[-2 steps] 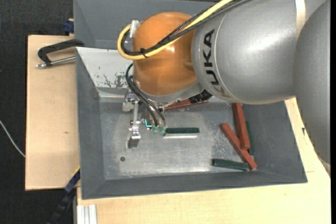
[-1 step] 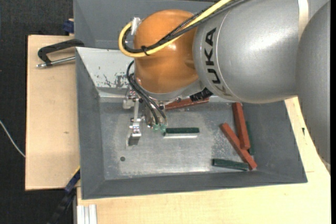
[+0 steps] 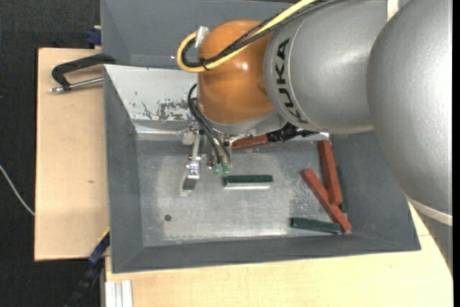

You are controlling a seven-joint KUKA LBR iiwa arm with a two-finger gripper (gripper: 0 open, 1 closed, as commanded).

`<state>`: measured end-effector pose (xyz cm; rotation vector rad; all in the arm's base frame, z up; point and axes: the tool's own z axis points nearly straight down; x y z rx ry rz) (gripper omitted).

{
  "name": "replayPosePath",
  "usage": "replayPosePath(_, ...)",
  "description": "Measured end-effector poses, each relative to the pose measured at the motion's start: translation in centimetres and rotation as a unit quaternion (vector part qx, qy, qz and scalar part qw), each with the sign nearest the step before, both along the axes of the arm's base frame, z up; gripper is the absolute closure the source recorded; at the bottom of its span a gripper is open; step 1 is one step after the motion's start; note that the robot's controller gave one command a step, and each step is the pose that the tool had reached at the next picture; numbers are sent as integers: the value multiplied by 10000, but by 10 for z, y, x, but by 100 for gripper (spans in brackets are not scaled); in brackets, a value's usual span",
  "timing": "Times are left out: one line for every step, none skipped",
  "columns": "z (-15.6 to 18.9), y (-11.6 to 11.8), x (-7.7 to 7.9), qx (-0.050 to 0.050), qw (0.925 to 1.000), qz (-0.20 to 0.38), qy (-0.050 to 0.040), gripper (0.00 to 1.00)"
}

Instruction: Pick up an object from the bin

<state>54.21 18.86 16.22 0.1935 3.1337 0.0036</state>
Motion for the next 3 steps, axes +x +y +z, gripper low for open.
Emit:
replayPosePath(-6,-69,5,-8,9956,934,16,0)
replayPosePath(-24,-107,22,-7,9912,1325,7,0)
replayPosePath(-62,-123,20,-6,9999,125,12,0)
